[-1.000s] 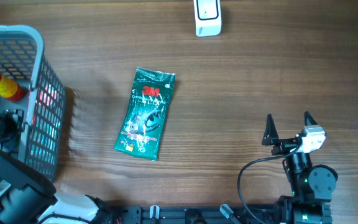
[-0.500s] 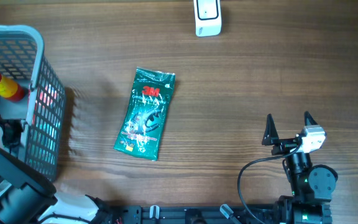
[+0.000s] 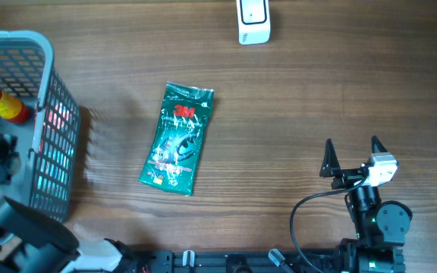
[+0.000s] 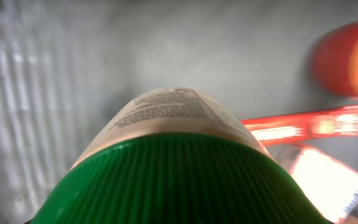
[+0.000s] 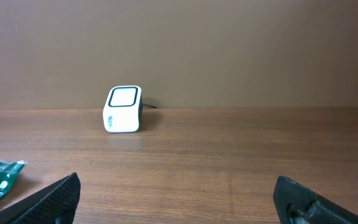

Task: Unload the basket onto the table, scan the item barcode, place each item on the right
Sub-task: 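Reach the left gripper into the basket and grasp the green-capped jar, then carry the green-capped jar out and set it right of the pack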

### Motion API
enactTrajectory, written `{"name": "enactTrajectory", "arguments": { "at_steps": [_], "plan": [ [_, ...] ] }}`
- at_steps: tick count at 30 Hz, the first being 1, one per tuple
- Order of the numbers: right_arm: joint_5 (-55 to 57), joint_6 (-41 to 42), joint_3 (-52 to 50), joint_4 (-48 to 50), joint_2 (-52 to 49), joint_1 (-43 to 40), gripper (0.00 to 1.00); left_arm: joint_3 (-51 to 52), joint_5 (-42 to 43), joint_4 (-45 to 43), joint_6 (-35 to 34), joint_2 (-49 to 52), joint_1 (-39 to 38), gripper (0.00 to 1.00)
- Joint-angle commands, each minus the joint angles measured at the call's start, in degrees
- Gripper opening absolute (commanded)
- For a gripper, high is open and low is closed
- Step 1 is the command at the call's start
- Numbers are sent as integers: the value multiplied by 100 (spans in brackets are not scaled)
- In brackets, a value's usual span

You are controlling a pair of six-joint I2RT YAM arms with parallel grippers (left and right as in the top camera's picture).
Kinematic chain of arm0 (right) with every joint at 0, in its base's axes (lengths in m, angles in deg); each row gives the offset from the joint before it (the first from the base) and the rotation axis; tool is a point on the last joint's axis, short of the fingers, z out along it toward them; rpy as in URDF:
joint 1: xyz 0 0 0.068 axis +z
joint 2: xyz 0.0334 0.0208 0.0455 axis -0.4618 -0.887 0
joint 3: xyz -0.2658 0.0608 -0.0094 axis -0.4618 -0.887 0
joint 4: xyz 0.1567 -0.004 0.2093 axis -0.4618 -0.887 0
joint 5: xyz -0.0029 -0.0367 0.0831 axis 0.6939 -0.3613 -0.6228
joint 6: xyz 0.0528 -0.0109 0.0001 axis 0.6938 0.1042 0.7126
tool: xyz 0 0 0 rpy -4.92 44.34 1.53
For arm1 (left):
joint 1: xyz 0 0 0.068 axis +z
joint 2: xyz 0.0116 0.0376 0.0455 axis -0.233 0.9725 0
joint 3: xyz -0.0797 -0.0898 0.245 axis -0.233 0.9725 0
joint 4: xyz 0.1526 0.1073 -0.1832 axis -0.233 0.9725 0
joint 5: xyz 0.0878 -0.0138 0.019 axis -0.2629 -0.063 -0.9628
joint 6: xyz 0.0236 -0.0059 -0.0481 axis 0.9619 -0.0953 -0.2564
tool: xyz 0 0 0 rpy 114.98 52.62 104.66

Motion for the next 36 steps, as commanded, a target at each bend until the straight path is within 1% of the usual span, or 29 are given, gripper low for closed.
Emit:
{"name": "enactTrajectory", "arguments": {
  "at_steps": [1, 4, 8, 10, 13, 14, 15, 18, 20, 21, 23, 24, 28, 30, 33, 36],
  "plan": [
    [57, -55, -4, 15, 35, 24, 100, -538, 26, 219, 72, -688, 4, 49],
    [55, -52, -7, 15, 35, 24, 100, -769, 525, 258, 68, -1248, 4, 49],
    [55, -52, -7, 15, 35, 26, 100, -850, 1862, -42, 24, -2225, -66, 49],
    [57, -52, -4, 15, 35, 24, 100, -850, 2284, -205, 9, -2588, -249, 49],
    [55, -52, -4, 15, 35, 24, 100, -850, 2811, -501, -264, -3165, -951, 49],
    [57, -52, -4, 15, 35, 24, 100, -850, 2830, -632, -280, -3294, -1266, 49],
    [57, -52, -4, 15, 35, 24, 100, -850, 2754, -782, -275, -3418, -1786, 49],
    [55, -52, -4, 15, 35, 26, 100, -848, 2299, -787, -275, -3445, -2855, 49],
    [55, -55, -7, 15, 35, 24, 100, -848, 1926, -717, -273, -3327, -3550, 49],
    [55, -52, -4, 15, 35, 24, 99, -844, 1563, -647, -273, -3136, -4223, 49],
    [55, -55, -4, 15, 35, 26, 100, -844, 1257, -584, -273, -2865, -4885, 49],
    [57, -52, -4, 15, 35, 26, 100, -841, 1088, -546, -273, -2608, -5399, 48],
    [57, -52, -4, 15, 35, 24, 100, -841, 575, -638, -278, -1705, -6688, 48],
    [57, -52, -7, 15, 35, 24, 100, -841, 350, -723, -289, -1196, -7152, 48],
    [57, -55, -4, 15, 35, 26, 100, -841, 291, -835, -345, -249, -7687, 48],
    [55, -52, -4, 15, 35, 24, 100, -841, 203, -835, -424, 505, -7956, 48]
  ]
}}
